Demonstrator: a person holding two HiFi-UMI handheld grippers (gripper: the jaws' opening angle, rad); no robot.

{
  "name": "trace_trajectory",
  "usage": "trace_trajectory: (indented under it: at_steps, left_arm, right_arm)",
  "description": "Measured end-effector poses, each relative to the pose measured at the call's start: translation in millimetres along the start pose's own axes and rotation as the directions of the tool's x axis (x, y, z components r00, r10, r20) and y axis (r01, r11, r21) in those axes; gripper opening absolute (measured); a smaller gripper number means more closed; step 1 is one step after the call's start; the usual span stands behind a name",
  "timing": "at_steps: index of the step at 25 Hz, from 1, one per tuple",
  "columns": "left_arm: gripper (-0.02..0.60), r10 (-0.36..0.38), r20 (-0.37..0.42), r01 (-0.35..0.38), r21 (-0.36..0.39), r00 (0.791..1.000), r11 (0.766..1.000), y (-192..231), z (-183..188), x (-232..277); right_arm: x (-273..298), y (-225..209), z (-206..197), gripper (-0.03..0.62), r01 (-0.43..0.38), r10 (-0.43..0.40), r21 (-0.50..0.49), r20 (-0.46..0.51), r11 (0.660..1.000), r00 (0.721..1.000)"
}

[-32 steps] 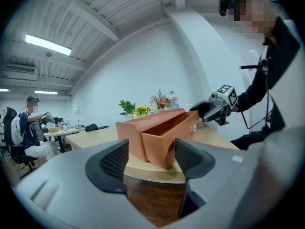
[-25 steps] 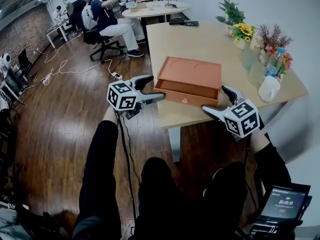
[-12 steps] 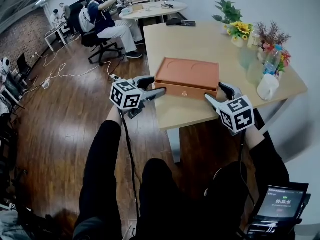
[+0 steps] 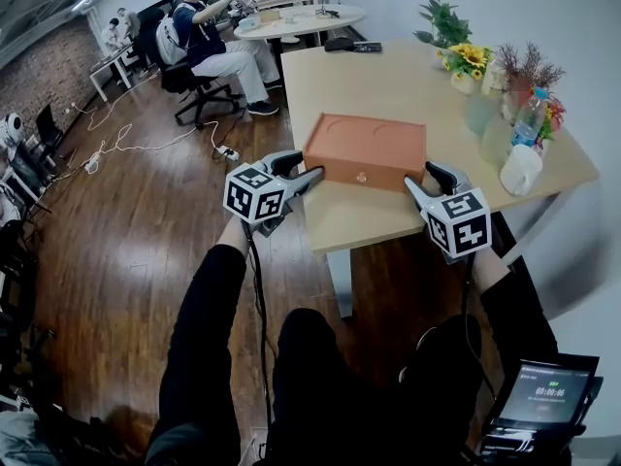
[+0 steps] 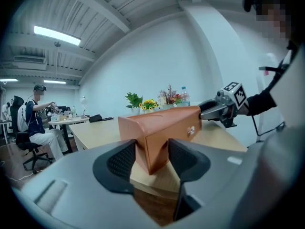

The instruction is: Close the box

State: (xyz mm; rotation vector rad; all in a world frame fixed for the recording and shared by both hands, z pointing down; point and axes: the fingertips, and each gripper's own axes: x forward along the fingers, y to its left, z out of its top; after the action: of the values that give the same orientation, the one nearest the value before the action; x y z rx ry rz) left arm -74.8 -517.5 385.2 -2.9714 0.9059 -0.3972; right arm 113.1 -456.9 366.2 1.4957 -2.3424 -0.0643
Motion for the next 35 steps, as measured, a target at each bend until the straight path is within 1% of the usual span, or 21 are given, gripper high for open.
trace_trajectory:
  at_steps: [1, 2, 3, 5, 6, 8, 9, 10, 11, 13, 14, 15, 17, 18, 20, 24, 27, 30, 32, 35]
  left_arm:
    - [0.217, 0.009, 0.017, -0.009, 0.001, 1.0, 1.0, -2, 2, -2]
    - [0.273, 0.022, 0.043, -0.022, -0.004, 0.999, 1.0, -3, 5, -7]
    - [0.315, 0.042, 0.077, -0.041, -0.013, 0.996, 0.999, -4, 10, -15]
    - [0.321, 0.105, 0.16, -0.101, -0.034, 0.982, 0.994, -8, 24, -39]
    - [0.321, 0.148, 0.204, -0.141, -0.05, 0.968, 0.989, -14, 33, -55]
    - [0.315, 0.242, 0.29, -0.223, -0.099, 0.926, 0.97, -35, 49, -86]
    - [0.303, 0.272, 0.322, -0.247, -0.117, 0.907, 0.962, -53, 53, -99]
    - [0.273, 0.281, 0.339, -0.255, -0.121, 0.898, 0.959, -75, 53, -107]
    - [0.27, 0.276, 0.343, -0.254, -0.11, 0.898, 0.961, -100, 50, -113]
    - [0.27, 0.263, 0.32, -0.246, -0.093, 0.91, 0.965, -148, 38, -121]
    - [0.27, 0.264, 0.302, -0.243, -0.108, 0.916, 0.964, -169, 30, -125]
    - [0.27, 0.271, 0.287, -0.239, -0.14, 0.919, 0.961, -188, 23, -129]
    - [0.27, 0.291, 0.278, -0.235, -0.219, 0.915, 0.947, -227, 13, -139]
    - [0.268, 0.306, 0.28, -0.242, -0.241, 0.91, 0.94, -246, 9, -146]
    - [0.268, 0.337, 0.276, -0.274, -0.243, 0.9, 0.931, -284, 3, -158]
    - [0.267, 0.357, 0.261, -0.315, -0.187, 0.897, 0.93, -347, -4, -172]
    - [0.263, 0.359, 0.257, -0.318, -0.19, 0.897, 0.929, -382, -7, -182]
    - [0.255, 0.346, 0.231, -0.309, -0.183, 0.909, 0.933, -414, -15, -190]
    - [0.247, 0.345, 0.212, -0.31, -0.182, 0.914, 0.933, -432, -20, -197]
    - [0.244, 0.362, 0.204, -0.327, -0.187, 0.91, 0.926, -448, -24, -213]
  right_arm:
    - [-1, 1, 0, 0.199, -0.008, 0.008, 0.002, 0.006, 1.0, 1.0]
    - [-4, 3, 0, 0.226, -0.02, 0.02, 0.011, 0.018, 1.0, 1.0]
    - [-7, 5, 1, 0.262, -0.033, 0.032, 0.03, 0.036, 0.999, 0.999]
    - [-21, 10, 7, 0.265, -0.048, 0.042, 0.072, 0.089, 0.996, 0.995]
    - [-31, 13, 11, 0.265, -0.054, 0.044, 0.083, 0.121, 0.995, 0.992]
    - [-54, 26, 16, 0.264, -0.088, 0.072, 0.082, 0.183, 0.993, 0.98]
    - [-65, 37, 15, 0.255, -0.12, 0.102, 0.075, 0.211, 0.99, 0.972]
    - [-77, 49, 13, 0.253, -0.156, 0.137, 0.067, 0.234, 0.985, 0.962]
    - [-89, 62, 10, 0.252, -0.189, 0.169, 0.058, 0.254, 0.98, 0.952]
    - [-112, 86, 5, 0.249, -0.239, 0.214, 0.054, 0.29, 0.97, 0.933]
    - [-124, 96, 3, 0.244, -0.256, 0.226, 0.062, 0.308, 0.965, 0.924]
    - [-137, 105, 2, 0.239, -0.27, 0.232, 0.075, 0.326, 0.96, 0.916]
    - [-165, 120, 3, 0.233, -0.289, 0.234, 0.106, 0.361, 0.952, 0.903]
    - [-180, 128, 4, 0.231, -0.294, 0.231, 0.119, 0.376, 0.948, 0.897]
    - [-210, 143, 4, 0.225, -0.298, 0.222, 0.137, 0.401, 0.945, 0.889]
    - [-254, 173, -6, 0.224, -0.284, 0.198, 0.15, 0.424, 0.947, 0.884]
    - [-277, 195, -17, 0.224, -0.284, 0.184, 0.185, 0.424, 0.941, 0.887]
    - [-300, 216, -27, 0.224, -0.281, 0.174, 0.211, 0.414, 0.936, 0.893]
    - [-317, 229, -31, 0.217, -0.28, 0.174, 0.211, 0.412, 0.936, 0.894]
    - [-340, 244, -33, 0.215, -0.274, 0.176, 0.188, 0.417, 0.943, 0.892]
